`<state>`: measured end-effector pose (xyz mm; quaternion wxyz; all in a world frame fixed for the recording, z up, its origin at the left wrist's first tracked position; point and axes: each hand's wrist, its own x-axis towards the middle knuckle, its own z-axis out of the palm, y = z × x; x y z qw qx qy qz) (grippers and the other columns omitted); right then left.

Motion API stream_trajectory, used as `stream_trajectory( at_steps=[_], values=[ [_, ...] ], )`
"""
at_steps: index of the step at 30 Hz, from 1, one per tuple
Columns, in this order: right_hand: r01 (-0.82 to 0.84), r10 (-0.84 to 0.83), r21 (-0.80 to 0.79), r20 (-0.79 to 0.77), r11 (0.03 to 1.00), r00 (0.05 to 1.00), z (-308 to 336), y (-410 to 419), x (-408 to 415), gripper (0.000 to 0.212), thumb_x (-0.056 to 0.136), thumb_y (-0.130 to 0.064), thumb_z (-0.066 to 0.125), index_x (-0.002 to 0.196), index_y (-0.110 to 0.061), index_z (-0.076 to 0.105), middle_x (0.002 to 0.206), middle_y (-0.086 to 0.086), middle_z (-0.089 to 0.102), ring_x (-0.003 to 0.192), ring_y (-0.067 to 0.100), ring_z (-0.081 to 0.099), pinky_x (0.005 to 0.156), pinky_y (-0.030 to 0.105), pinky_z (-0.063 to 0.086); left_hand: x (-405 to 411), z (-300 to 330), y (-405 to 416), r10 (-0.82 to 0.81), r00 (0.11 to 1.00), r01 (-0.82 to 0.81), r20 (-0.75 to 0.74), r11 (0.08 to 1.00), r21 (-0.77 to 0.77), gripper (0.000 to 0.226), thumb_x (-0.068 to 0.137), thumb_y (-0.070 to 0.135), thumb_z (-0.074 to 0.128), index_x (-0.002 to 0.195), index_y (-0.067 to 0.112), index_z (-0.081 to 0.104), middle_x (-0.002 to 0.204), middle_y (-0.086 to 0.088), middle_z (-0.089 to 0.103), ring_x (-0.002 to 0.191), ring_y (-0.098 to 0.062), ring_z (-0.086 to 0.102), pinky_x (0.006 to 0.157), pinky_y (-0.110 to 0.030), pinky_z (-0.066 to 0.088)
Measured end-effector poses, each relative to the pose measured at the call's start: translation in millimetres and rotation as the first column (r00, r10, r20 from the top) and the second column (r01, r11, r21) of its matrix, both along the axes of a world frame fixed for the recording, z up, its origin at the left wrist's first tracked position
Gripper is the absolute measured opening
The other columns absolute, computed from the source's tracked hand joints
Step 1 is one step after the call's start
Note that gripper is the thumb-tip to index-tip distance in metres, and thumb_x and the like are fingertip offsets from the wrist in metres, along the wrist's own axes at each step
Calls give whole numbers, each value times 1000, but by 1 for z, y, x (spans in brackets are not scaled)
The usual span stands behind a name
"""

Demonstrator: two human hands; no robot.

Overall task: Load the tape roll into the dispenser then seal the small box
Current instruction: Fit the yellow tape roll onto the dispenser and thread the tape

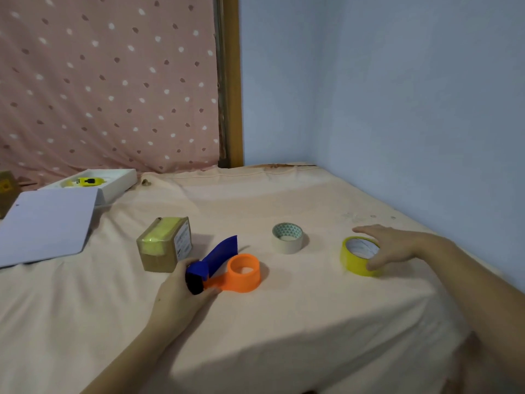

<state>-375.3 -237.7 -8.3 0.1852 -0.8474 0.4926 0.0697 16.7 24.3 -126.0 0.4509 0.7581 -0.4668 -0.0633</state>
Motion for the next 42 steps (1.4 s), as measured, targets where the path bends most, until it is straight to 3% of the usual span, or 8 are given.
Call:
stream_trajectory(
  at_steps=[5, 14, 20, 26, 30, 37, 42],
  values=[
    [16, -10, -38, 161, 999, 987, -36, -7, -11, 127, 46, -56, 82, 159, -32, 27, 151, 0, 42, 136, 16, 45, 111, 32, 40, -1, -1, 1, 9, 1000, -9, -18, 1000, 9, 82, 69, 37, 93, 137, 25, 48, 112, 9, 68, 102, -19, 66, 81, -34, 51],
    [-52, 115, -170, 386, 984, 915, -26, -1, 13, 116, 54, -43, 91, 155, -35, 34, 151, -6, 43, 138, 13, 42, 109, 31, 39, -3, 3, 1, 19, 999, -19, -30, 999, 26, 84, 68, 41, 92, 138, 26, 47, 115, 10, 68, 106, -19, 66, 86, -35, 53],
    [-214, 308, -260, 407, 942, 860, -4, 31, 79, 115, 60, -35, 95, 156, -33, 33, 140, -8, 46, 128, 11, 48, 101, 24, 38, -9, 7, 4, 12, 999, -11, -35, 1000, 21, 81, 70, 41, 90, 138, 24, 49, 113, 12, 67, 102, -15, 65, 80, -29, 49],
    [-378, 460, -266, 420, 887, 783, 5, 74, 154, 114, 60, -43, 92, 156, -36, 31, 139, -14, 45, 126, 6, 50, 102, 25, 43, -10, 8, 6, 20, 1000, -20, -15, 1000, 18, 81, 67, 52, 87, 135, 28, 49, 112, 10, 70, 99, -18, 67, 79, -33, 53],
    [-420, 488, -250, 392, 873, 780, -9, 92, 187, 111, 62, -45, 88, 156, -41, 28, 142, -14, 44, 130, 8, 48, 104, 28, 45, -9, 8, 6, 25, 1000, -25, -11, 1000, 18, 86, 65, 48, 90, 137, 27, 48, 116, 8, 69, 105, -21, 67, 84, -37, 53],
    [-440, 479, -191, 325, 877, 815, -37, 101, 206, 116, 61, -45, 87, 158, -37, 24, 141, -10, 44, 129, 11, 49, 107, 30, 45, -7, 7, 6, 11, 1000, -11, -29, 1000, 3, 87, 62, 46, 93, 135, 25, 50, 111, 14, 66, 102, -19, 64, 76, -29, 42],
    [-397, 413, -123, 364, 910, 835, -52, 105, 204, 110, 63, -49, 80, 157, -38, 24, 135, -14, 39, 123, 8, 52, 106, 31, 47, -3, 3, 3, 1, 999, -1, -37, 1000, 4, 88, 60, 50, 91, 134, 26, 50, 115, 9, 69, 102, -21, 65, 79, -31, 49]
  ],
)
